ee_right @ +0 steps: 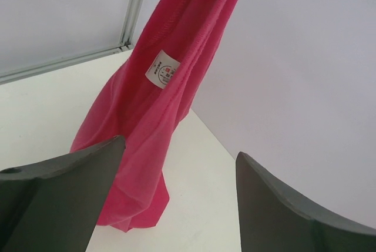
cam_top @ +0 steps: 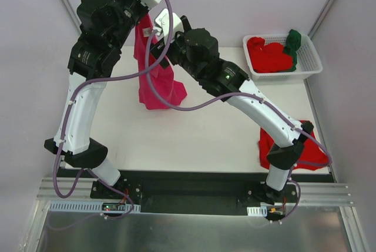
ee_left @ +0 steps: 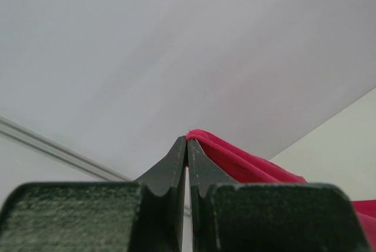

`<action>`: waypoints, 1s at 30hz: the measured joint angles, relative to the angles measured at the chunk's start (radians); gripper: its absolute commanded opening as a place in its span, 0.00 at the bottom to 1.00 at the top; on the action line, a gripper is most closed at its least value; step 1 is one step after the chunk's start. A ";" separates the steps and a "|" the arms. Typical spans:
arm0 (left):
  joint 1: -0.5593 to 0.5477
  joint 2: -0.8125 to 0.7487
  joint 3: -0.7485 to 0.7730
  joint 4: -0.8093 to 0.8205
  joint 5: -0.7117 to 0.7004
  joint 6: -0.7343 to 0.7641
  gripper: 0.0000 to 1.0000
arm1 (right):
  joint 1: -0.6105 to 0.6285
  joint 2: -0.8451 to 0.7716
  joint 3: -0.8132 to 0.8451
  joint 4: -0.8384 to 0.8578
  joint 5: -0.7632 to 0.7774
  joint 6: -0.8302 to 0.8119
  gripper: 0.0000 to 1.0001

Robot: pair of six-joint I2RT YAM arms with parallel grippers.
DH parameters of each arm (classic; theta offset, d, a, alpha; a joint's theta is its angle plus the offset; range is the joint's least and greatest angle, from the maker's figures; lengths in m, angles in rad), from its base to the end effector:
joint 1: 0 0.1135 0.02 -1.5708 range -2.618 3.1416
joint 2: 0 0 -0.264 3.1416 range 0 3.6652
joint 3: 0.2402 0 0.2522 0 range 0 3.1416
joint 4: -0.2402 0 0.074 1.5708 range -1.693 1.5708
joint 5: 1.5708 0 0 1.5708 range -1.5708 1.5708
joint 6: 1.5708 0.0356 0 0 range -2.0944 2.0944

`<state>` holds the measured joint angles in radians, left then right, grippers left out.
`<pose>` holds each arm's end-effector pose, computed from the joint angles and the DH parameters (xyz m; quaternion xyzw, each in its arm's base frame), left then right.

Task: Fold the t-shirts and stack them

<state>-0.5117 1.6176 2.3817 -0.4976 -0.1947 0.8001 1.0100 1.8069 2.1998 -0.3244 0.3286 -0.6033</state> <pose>0.2412 -0.1276 0.6187 0.3072 0.5258 0.1720 0.7743 0.2185 0.3263 0.5268 -0.4034 0.5522 0.0363 0.7288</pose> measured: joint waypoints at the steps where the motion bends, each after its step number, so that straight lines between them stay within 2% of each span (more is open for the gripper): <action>1: 0.000 0.001 0.000 0.000 0.000 0.000 0.00 | 0.000 -0.003 0.000 -0.002 0.000 0.004 0.80; 18: 0.000 0.015 0.002 0.001 -0.001 0.000 0.00 | -0.034 0.000 0.000 0.006 -0.038 0.126 0.79; 30: 0.000 0.028 0.028 0.001 -0.002 0.001 0.00 | -0.062 0.082 0.029 0.044 -0.074 0.159 0.79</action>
<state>-0.5117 1.6459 2.4096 -0.4969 -0.1963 0.8009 0.9478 1.8893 2.2288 -0.2806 0.2550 -0.4442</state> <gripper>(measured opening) 0.007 0.787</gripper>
